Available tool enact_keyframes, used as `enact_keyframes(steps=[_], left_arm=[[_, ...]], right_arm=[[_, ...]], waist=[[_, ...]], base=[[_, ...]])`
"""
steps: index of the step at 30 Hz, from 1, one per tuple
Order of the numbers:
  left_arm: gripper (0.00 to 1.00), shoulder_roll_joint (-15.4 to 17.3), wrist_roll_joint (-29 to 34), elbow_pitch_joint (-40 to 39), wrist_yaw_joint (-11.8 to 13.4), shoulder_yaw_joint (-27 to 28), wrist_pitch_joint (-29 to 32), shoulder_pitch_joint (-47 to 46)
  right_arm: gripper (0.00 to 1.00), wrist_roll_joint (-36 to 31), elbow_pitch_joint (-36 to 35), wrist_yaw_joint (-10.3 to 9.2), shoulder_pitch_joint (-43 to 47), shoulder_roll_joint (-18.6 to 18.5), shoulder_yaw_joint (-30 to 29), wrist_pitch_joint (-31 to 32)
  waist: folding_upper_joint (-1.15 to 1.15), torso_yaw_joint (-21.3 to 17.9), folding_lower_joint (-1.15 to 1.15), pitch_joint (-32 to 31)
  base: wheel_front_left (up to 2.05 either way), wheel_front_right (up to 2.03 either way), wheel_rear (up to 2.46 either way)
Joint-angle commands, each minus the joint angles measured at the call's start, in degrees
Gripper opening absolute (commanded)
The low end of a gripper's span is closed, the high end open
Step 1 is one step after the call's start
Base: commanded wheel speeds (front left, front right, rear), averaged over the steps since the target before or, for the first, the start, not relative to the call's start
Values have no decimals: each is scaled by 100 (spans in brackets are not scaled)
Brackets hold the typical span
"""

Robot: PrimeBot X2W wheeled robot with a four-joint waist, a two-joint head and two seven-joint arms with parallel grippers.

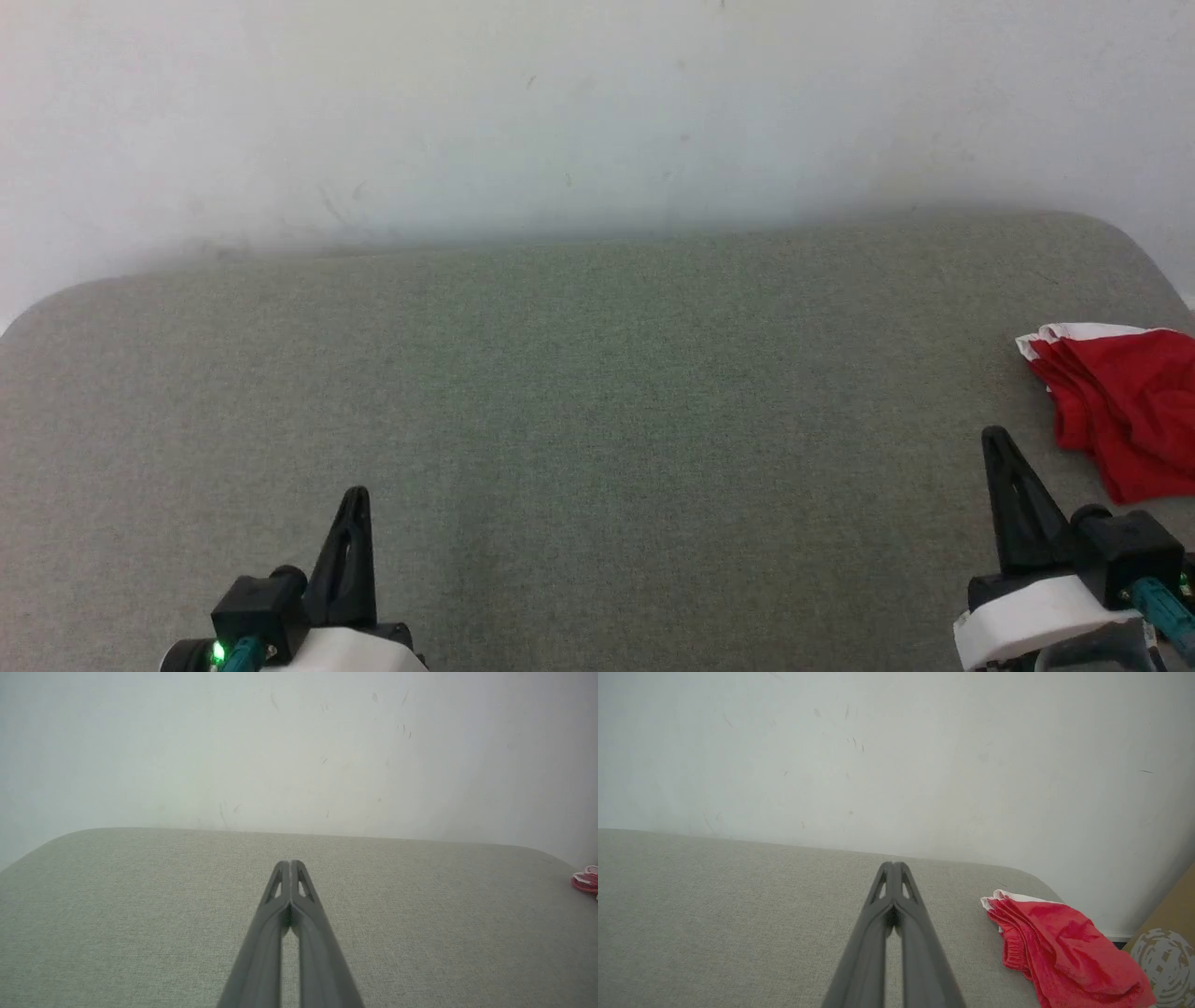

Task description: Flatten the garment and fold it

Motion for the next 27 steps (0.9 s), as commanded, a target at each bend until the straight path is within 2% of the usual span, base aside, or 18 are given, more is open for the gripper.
enact_keyframes(steps=[1,27], left_arm=[[0,-25,100,17,-28,38,43,-114],[0,-41,361,34,-71,90,347,-338]], right_arm=[[0,35,9,-4,-87,7,35,40],[0,66,44,-6,-234,11,182,344]], waist=[[-1,0,0,2],[-1,1,-1,33]], base=[[0,0,0],[0,0,0]])
